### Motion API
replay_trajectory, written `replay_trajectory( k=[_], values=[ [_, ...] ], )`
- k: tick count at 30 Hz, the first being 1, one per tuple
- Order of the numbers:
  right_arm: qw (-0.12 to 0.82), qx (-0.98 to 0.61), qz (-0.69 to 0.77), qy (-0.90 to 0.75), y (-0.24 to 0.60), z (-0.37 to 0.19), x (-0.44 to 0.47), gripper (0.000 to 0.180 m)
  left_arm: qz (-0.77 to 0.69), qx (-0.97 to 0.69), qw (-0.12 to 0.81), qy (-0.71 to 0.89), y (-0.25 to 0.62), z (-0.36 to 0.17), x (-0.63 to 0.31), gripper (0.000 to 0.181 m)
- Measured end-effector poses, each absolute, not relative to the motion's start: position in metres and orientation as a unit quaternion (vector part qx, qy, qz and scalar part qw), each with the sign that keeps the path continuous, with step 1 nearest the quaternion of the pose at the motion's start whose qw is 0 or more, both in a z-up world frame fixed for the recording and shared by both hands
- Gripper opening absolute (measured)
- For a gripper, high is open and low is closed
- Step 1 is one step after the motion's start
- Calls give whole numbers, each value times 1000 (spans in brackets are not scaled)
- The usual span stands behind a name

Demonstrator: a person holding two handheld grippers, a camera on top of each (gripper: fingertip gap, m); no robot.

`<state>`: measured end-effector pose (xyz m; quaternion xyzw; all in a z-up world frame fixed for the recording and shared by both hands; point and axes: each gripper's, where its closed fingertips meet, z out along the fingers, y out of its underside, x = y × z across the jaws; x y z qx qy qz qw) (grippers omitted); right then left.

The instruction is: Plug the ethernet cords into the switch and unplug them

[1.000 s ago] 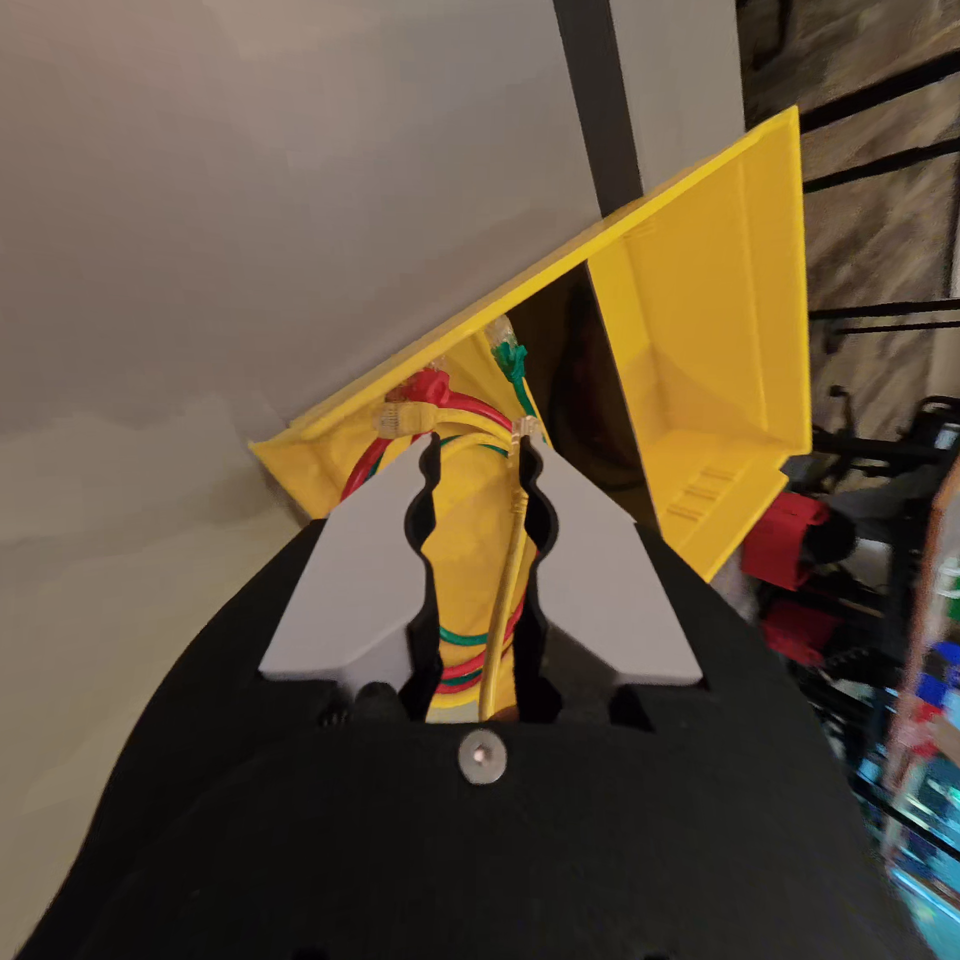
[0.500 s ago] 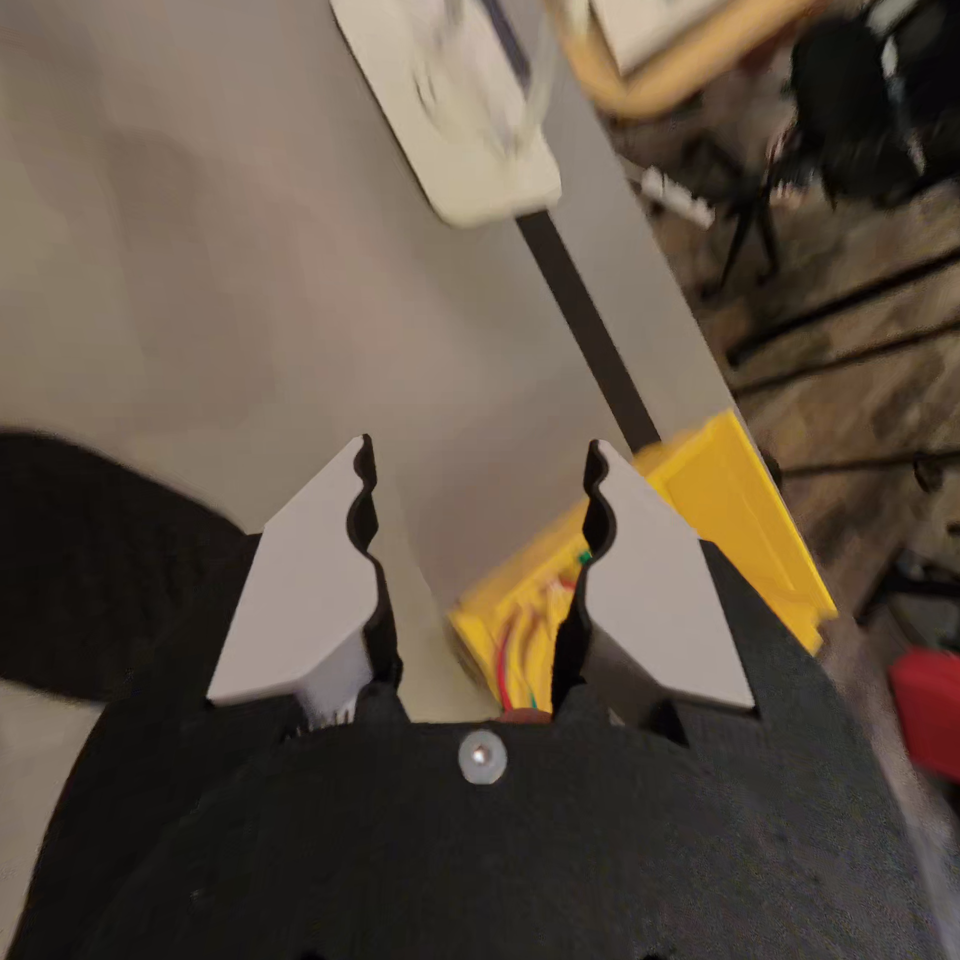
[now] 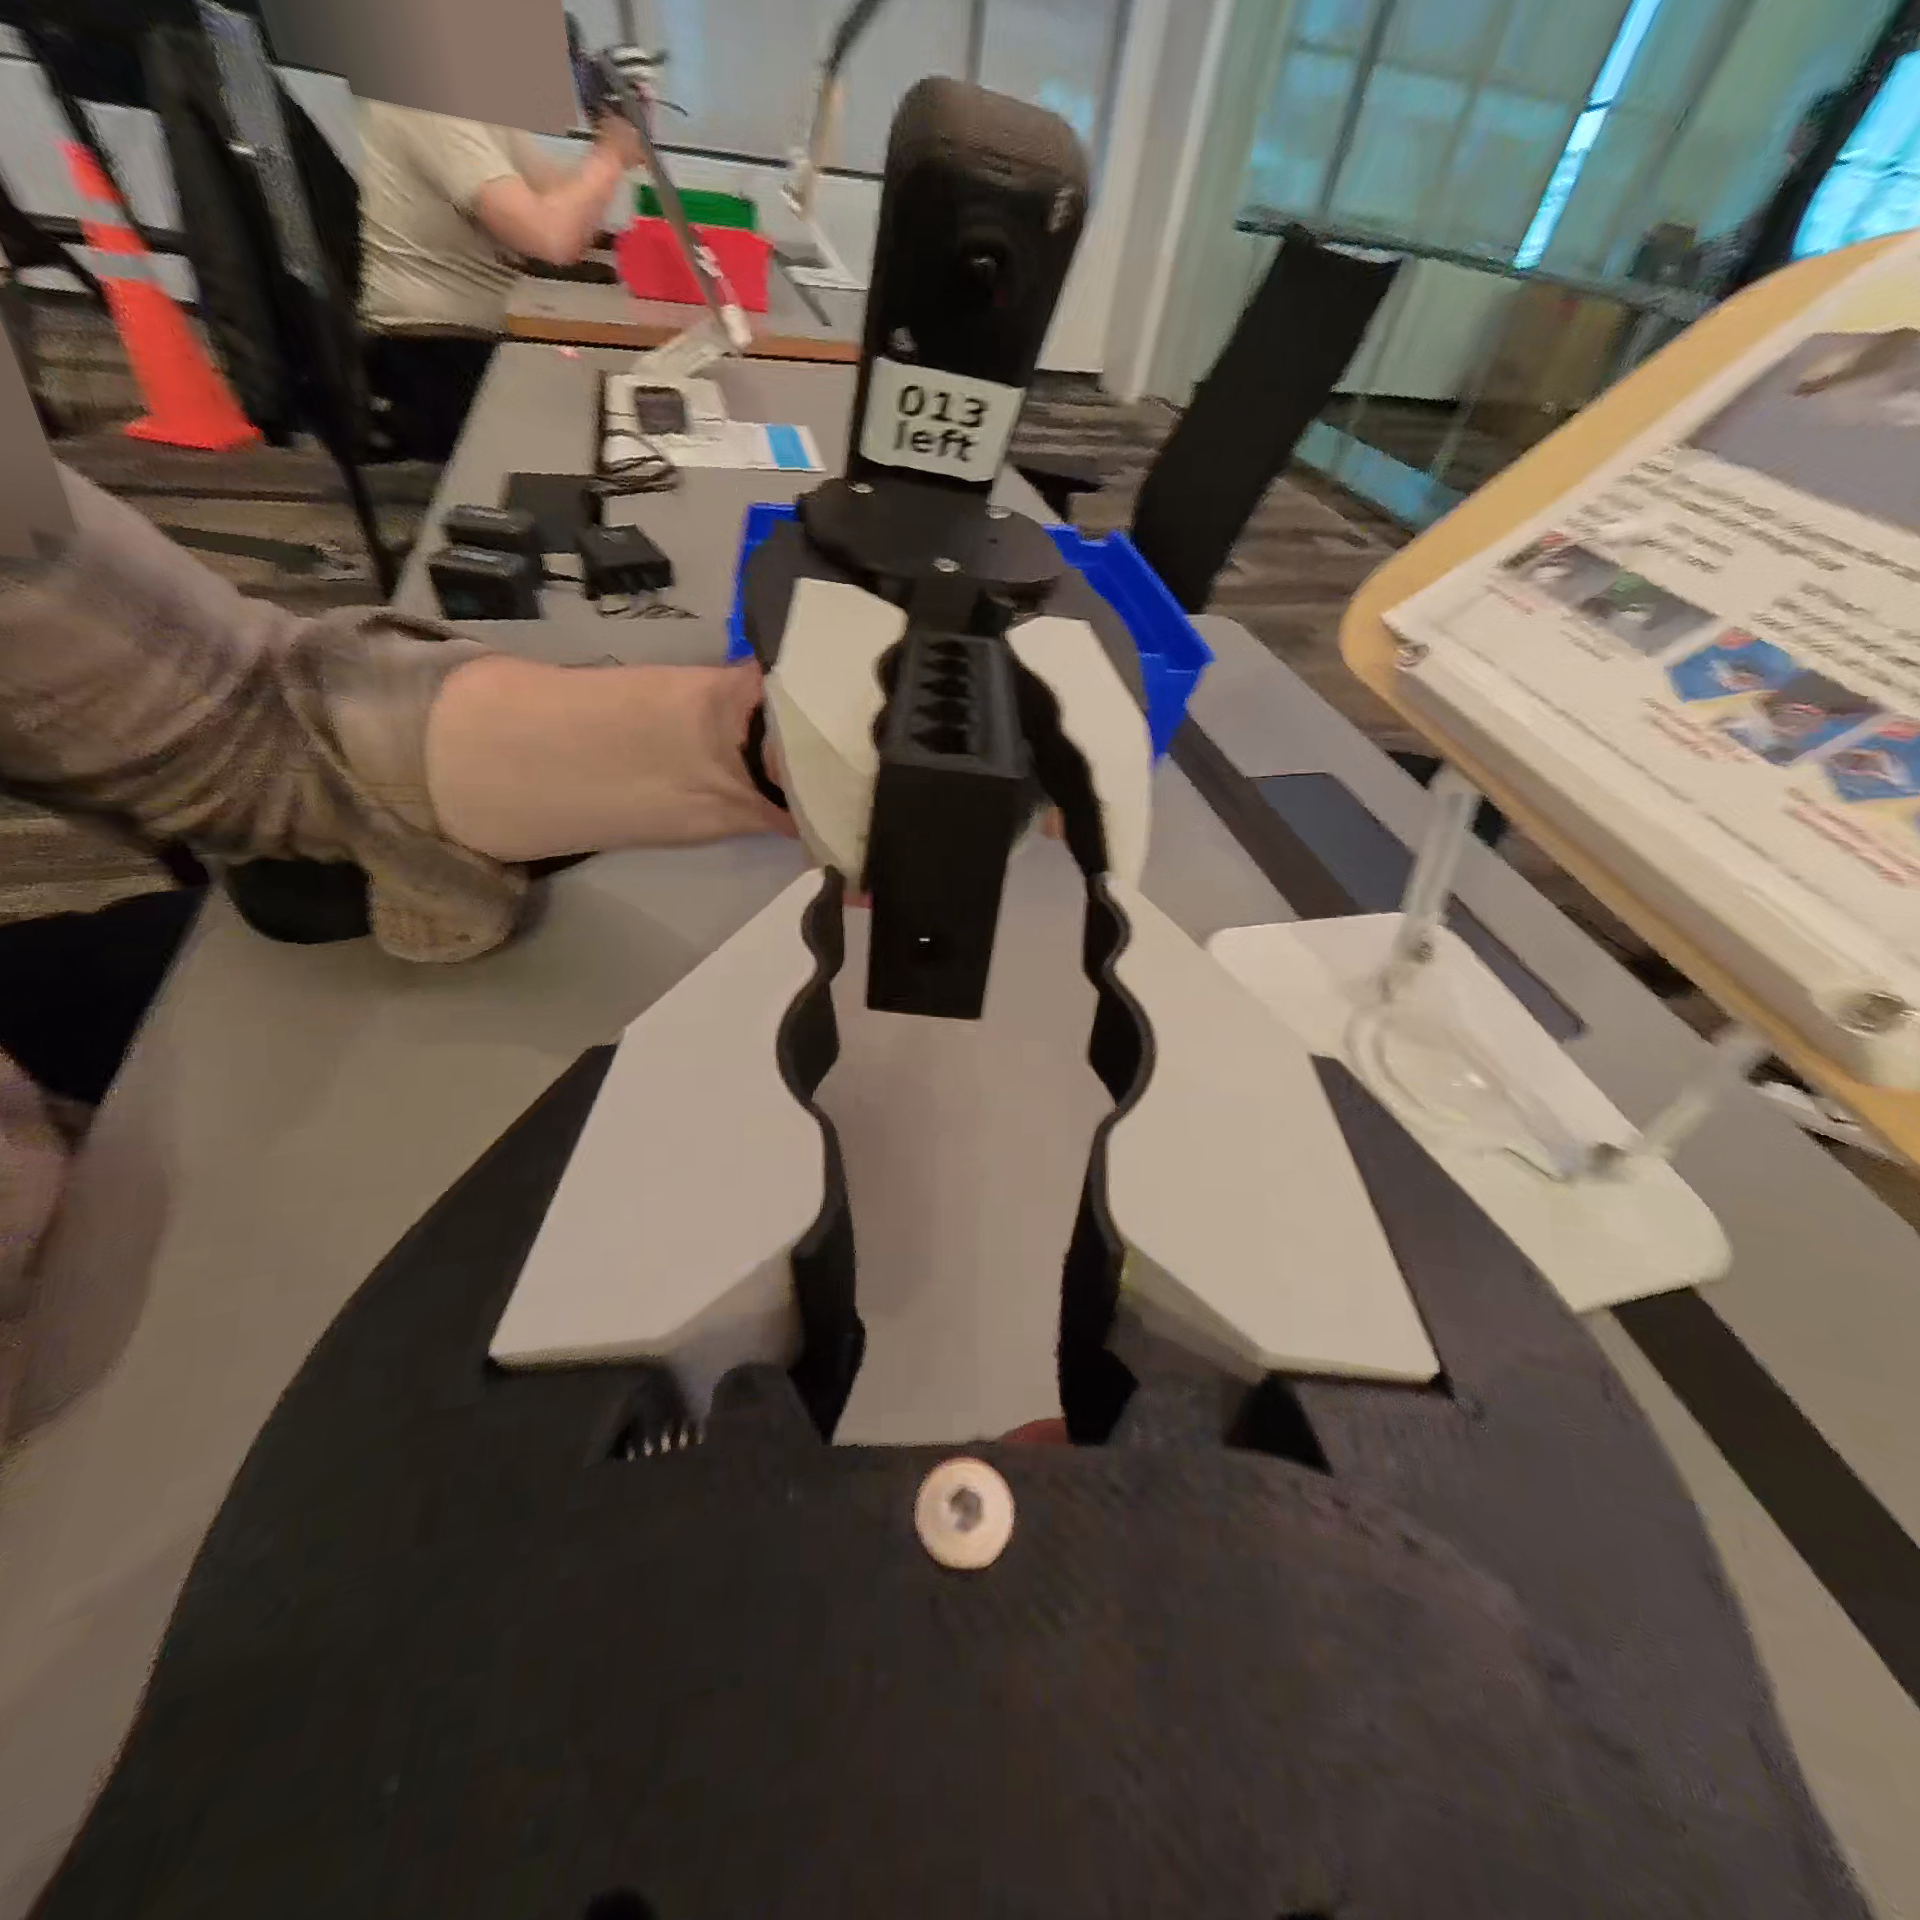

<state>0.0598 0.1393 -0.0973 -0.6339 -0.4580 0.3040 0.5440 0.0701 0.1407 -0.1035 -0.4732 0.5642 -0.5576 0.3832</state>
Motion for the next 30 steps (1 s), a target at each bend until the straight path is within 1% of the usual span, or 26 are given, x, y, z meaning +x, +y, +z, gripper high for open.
replay_trajectory(
  k=[1,3,5,6,7,10,14,15,17,18,19,22,25,30],
  values=[
    [536,-632,313,-464,137,-99,56,39,-553,-473,391,563,142,-103,70,49],
    [530,-626,316,-477,134,-103,53,35,-560,-469,391,561,140,-99,70,50],
    [521,-632,308,-484,134,-111,51,37,-574,-462,395,549,138,-93,70,50],
    [522,-627,313,-486,132,-111,49,29,-574,-462,392,551,136,-94,72,50],
    [530,-622,314,-484,131,-110,47,27,-573,-460,388,556,133,-95,73,50],
    [545,-615,309,-479,131,-109,46,26,-577,-457,388,555,130,-96,76,50],
    [537,-621,330,-466,131,-111,50,25,-577,-457,376,563,127,-98,77,51],
    [533,-622,337,-464,131,-110,52,25,-579,-452,372,567,125,-97,76,56],
    [527,-625,342,-463,131,-110,59,25,-583,-441,372,572,125,-91,68,60],
    [518,-628,345,-468,130,-112,62,25,-586,-438,369,573,125,-88,64,59],
    [514,-627,348,-471,129,-113,66,25,-582,-441,365,577,127,-87,60,55],
    [500,-624,369,-474,124,-111,74,25,-541,-462,346,612,126,-101,58,43],
    [494,-621,388,-469,123,-110,77,25,-521,-479,302,639,118,-124,66,41],
    [486,-625,385,-474,122,-118,72,25,-488,-501,307,646,120,-153,87,53]
  ],
)
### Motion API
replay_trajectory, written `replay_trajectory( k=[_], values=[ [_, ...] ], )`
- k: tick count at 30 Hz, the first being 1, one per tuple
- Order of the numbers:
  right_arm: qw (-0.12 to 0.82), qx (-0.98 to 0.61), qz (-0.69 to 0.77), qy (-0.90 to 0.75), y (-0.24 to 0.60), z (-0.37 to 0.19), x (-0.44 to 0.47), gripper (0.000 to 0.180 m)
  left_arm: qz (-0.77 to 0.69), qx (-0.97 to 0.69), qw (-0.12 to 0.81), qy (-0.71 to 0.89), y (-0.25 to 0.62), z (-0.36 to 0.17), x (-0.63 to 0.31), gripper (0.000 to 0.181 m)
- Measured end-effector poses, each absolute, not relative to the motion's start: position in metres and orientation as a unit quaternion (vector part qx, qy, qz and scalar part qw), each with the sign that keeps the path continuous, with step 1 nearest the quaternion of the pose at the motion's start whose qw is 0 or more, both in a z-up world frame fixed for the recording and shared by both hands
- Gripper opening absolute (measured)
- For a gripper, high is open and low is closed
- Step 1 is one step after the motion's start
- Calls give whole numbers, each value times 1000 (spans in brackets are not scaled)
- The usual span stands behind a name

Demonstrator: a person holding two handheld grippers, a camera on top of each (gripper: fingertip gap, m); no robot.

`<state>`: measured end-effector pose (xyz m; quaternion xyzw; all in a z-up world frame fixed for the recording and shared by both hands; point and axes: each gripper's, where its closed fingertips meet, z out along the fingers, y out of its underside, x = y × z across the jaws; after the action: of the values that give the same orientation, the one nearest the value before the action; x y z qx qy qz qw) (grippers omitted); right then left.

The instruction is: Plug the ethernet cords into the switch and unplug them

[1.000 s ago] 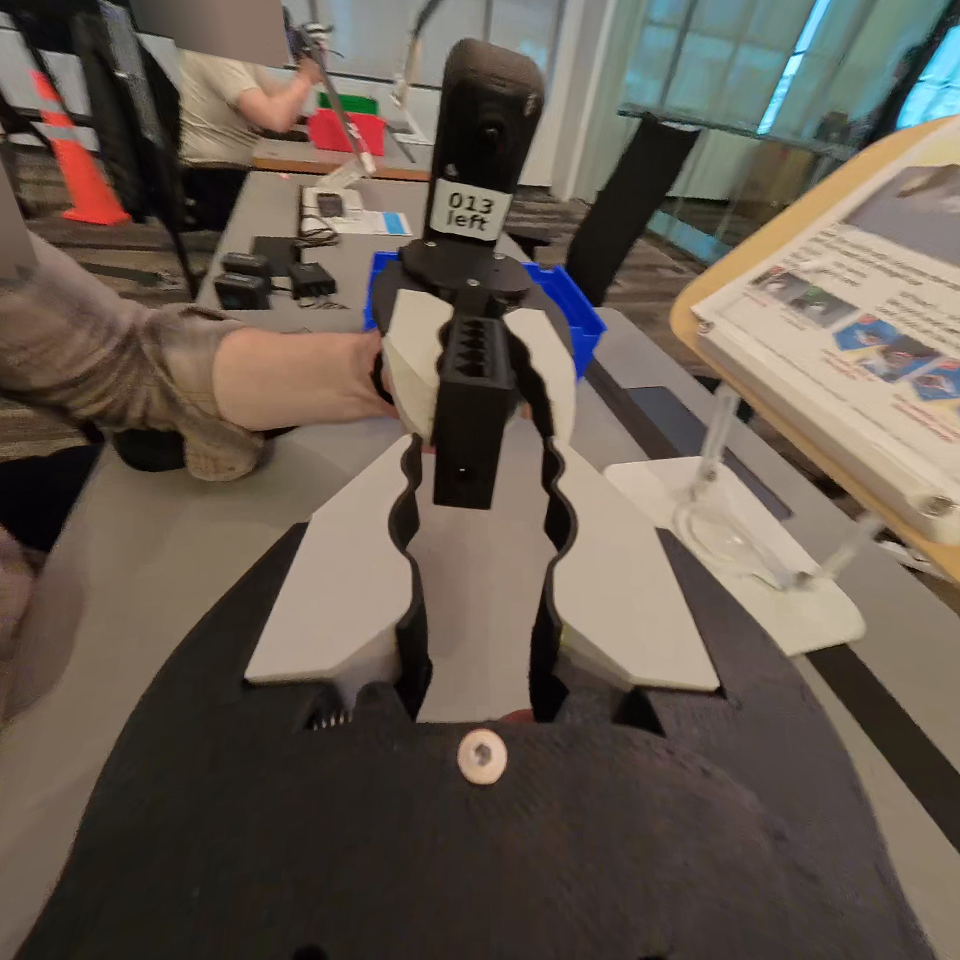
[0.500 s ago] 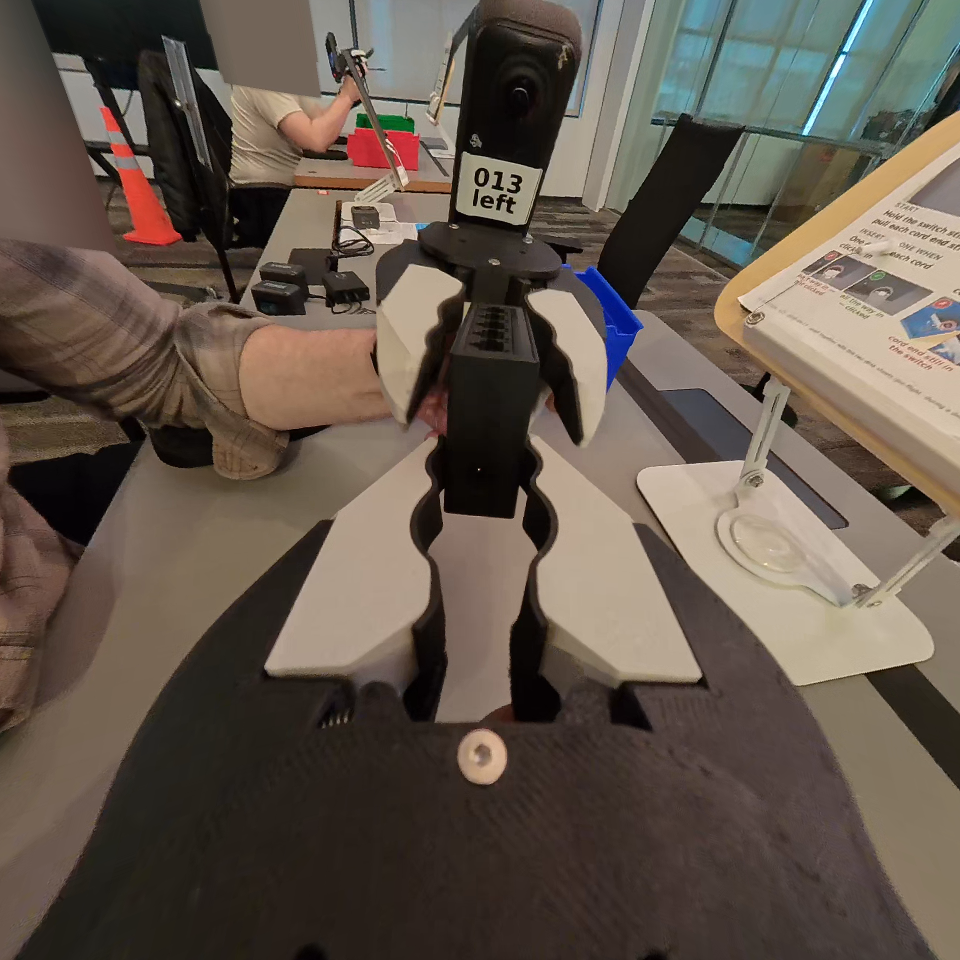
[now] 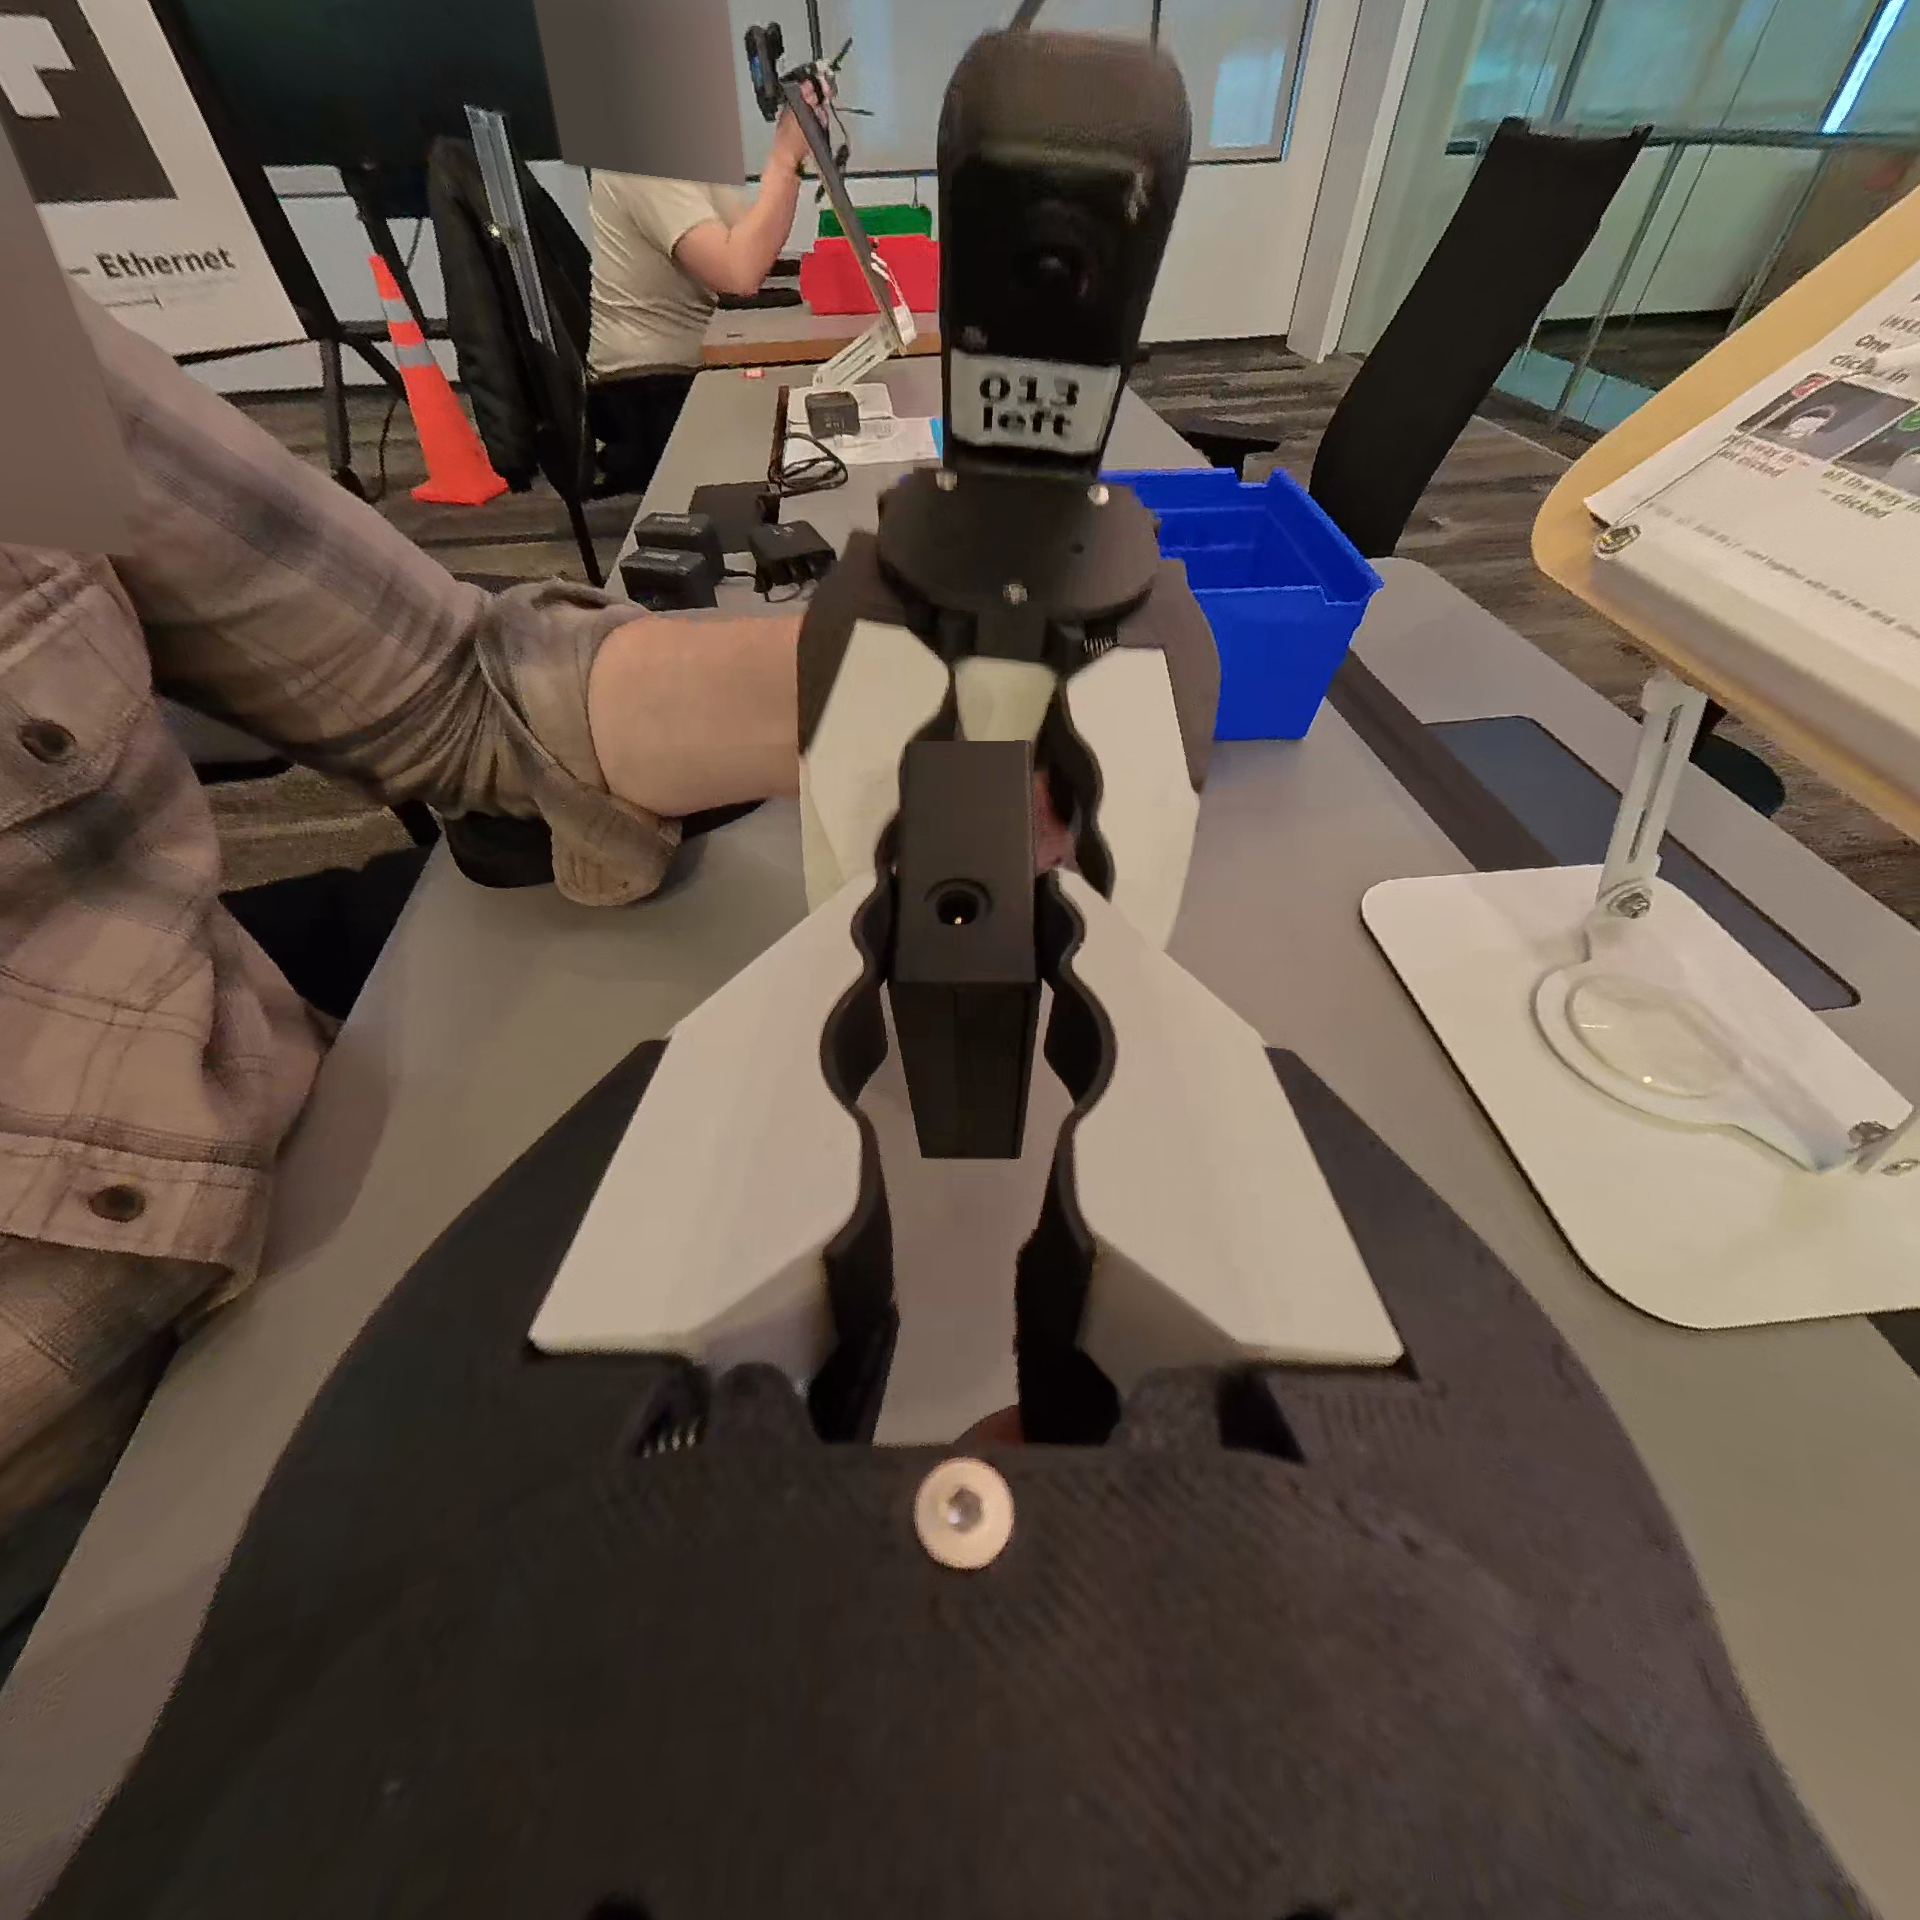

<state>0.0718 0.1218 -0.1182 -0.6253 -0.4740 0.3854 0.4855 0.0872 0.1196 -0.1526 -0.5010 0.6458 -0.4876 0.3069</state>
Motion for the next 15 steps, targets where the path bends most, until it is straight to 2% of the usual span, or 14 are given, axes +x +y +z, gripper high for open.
replay_trajectory(
  k=[4,8,10,13,15],
  values=[
    [496,-620,405,-454,124,-111,71,24,-494,-491,294,655,113,-164,92,31],
    [519,-617,397,-438,131,-105,74,26,-514,-503,282,636,115,-159,93,30],
    [548,-644,313,-433,148,-103,86,83,-551,-510,265,605,117,-152,93,30],
    [564,-649,68,-507,157,-111,104,111,-599,-532,233,551,123,-143,95,30],
    [536,-632,-74,-554,156,-119,107,119,-606,-557,216,525,127,-144,100,29]
  ],
)
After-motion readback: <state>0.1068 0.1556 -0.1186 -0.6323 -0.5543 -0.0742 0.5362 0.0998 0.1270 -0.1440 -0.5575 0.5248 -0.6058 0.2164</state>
